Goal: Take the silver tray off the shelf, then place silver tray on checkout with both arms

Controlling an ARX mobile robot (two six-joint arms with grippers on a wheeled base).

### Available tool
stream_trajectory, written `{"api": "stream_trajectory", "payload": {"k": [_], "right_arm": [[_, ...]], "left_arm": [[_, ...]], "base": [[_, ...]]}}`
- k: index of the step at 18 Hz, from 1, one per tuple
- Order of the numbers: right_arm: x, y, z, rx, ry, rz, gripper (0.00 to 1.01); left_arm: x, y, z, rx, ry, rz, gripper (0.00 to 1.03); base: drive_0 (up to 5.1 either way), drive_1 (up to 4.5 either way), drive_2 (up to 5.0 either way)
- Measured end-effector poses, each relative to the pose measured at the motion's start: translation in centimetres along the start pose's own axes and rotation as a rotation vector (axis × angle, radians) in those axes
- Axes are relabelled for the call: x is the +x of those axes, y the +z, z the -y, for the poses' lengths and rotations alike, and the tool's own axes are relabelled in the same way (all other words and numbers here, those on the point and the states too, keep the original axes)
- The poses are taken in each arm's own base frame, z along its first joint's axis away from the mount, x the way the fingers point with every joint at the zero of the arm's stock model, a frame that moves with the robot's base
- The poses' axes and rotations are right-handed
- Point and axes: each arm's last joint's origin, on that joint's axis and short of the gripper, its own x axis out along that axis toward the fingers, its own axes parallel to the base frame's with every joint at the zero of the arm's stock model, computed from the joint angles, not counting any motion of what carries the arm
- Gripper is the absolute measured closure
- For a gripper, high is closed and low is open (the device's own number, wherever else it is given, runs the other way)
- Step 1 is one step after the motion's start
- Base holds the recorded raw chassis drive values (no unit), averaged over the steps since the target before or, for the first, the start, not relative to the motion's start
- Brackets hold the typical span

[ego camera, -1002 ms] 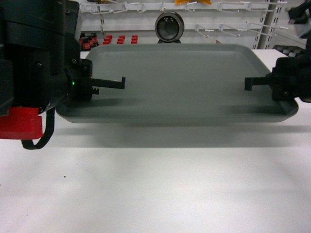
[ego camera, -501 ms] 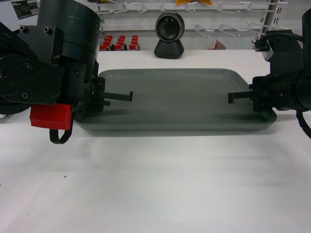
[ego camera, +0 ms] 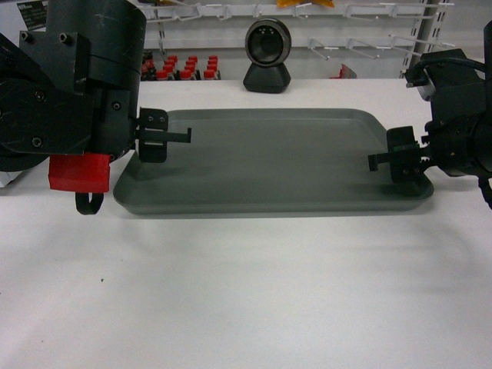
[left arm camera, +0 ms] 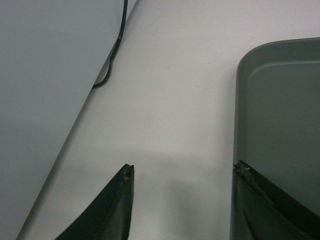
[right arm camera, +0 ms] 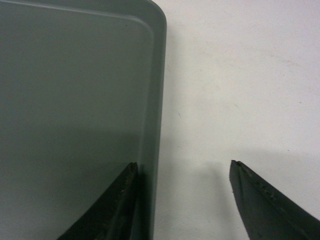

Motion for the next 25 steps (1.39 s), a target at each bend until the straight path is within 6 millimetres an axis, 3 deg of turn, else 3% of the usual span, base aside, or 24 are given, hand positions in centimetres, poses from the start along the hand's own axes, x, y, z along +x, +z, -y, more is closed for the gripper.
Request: {"api": "stream_trajectory", "payload": {"k": [1,2,3,6,11,14,18,21,24,25], "right_arm": [[0.0,0.1,0.1,0.002,-0.010,0.007,0.21],[-0.2,0.2,0.1,0.005,0.012,0.028,0.05],[-0.4,0.0,-0.1,0.026,0.052,0.031,0.01],[-0.9,0.3,0.0,0.121,0.117,0.035,0.03],[-1.1,0.5,0.9,0.188,0.096,0.043,0.03],[-2.2,1.8,1.1,0.190,0.093,0.082,0.03],[-5.3,4.5,1.9,0.192,0.087,0.192,0.03],[-9.0,6.0,2.2,0.185,0.092,0.289,0.03],[-11.7,6.1,2.4,0.185,0.092,0.338,0.03],[-12.3,5.6,2.2,0.170,0.021,0.452,0.11]], "left_arm": [[-0.4,0.3,0.4,-0.007,-0.020,0.019,0.18],[-0.8,0.9,0.6,-0.033,-0.047,0.056,0.03],[-1.1,1.5,0.5,-0.075,-0.082,0.098,0.05],[-2.1,2.7,0.0,-0.171,-0.154,0.148,0.05],[-2.2,2.0,-0.2,-0.199,-0.173,0.135,0.05],[-3.0,2.4,-0.5,-0.183,-0.180,0.156,0.05],[-5.3,3.5,-1.9,-0.168,-0.200,0.208,0.05],[-8.9,4.9,-3.7,-0.198,-0.256,0.315,0.05],[-12.1,5.8,-4.9,-0.156,-0.223,0.407,0.05],[-12.4,5.4,-5.6,-0.151,-0.270,0.429,0.12]], "base": [[0.0,0.00,0.0],[0.0,0.00,0.0],[0.0,0.00,0.0],[0.0,0.00,0.0],[0.0,0.00,0.0],[0.0,0.00,0.0],[0.0,0.00,0.0],[0.0,0.00,0.0],[0.0,0.00,0.0],[0.0,0.00,0.0]]}}
